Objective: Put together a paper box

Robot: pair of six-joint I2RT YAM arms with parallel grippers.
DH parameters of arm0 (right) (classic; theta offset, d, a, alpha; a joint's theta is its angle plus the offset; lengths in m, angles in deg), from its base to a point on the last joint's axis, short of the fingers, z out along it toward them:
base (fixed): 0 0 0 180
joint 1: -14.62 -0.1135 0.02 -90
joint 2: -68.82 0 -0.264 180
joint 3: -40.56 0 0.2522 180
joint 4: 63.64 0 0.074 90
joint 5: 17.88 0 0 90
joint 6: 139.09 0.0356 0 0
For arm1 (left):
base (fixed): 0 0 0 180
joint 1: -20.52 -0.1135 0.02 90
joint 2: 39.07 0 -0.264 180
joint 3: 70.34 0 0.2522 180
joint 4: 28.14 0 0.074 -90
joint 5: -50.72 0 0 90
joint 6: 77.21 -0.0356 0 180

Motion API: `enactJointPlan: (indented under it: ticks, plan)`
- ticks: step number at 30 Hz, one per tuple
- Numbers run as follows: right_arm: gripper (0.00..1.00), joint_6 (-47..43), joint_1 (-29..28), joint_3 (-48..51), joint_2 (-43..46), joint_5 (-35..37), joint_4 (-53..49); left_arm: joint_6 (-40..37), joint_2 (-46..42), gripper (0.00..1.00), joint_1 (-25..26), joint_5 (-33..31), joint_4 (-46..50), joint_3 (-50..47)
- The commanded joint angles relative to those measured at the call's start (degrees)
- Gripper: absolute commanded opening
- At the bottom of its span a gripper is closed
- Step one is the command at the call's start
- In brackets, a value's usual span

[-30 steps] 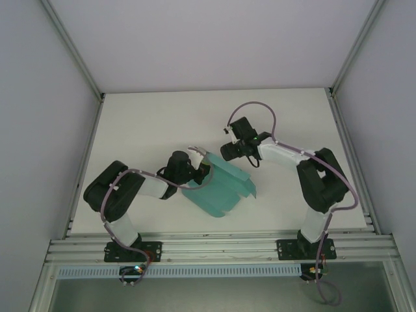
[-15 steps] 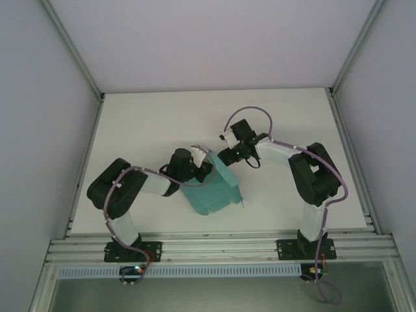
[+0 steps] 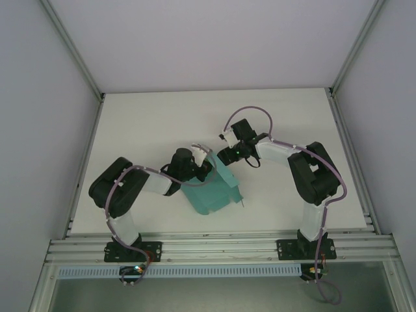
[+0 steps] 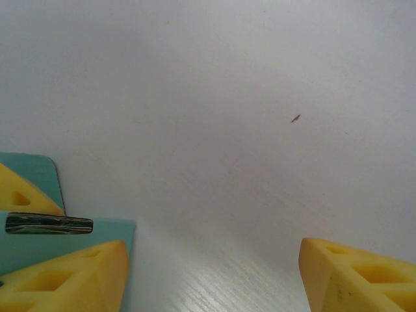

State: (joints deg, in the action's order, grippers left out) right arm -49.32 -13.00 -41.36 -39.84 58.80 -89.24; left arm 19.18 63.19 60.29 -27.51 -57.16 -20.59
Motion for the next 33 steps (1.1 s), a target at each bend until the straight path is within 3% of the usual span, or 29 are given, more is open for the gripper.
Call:
enactJointPlan:
  ticks: [1, 5, 10, 13, 17, 25, 30, 33]
  plan:
    - [0.71, 2.35, -4.04, 2.35, 0.22, -8.50, 0.47, -1.18, 0.35, 0.00, 3.60, -14.99, 2.06, 2.19]
    - [0.71, 5.44, -3.61, 4.37, 3.05, -4.16, 2.01, -0.45, 1.21, 0.00, 6.28, -35.55, 11.55, 6.44]
    - [0.71, 9.57, -3.94, 6.55, 3.14, -10.09, 6.02, 8.15, 3.13, 0.00, 6.94, -40.25, 12.02, 8.33]
    - [0.71, 12.06, -4.03, 8.07, 3.37, -12.85, 9.31, 8.57, 3.89, 0.00, 8.11, -43.02, 12.16, 9.69]
    - [0.71, 12.89, -3.64, 8.18, 3.64, -9.78, 9.48, 4.15, 4.02, 0.00, 8.18, -36.81, 8.21, 8.29]
    - [0.74, 11.91, 1.47, 6.29, 11.26, 10.71, -2.61, 1.21, -0.16, 0.00, 7.17, -18.54, -3.13, -3.51]
    - [0.75, 7.47, 3.52, 7.09, 17.83, 7.69, -4.98, 1.13, 0.03, 0.00, 6.95, -14.14, -5.12, -4.86]
    - [0.75, 4.93, 3.47, 8.60, 20.21, -2.21, -2.50, 0.19, 0.69, 0.00, 6.73, -13.17, -4.45, -3.95]
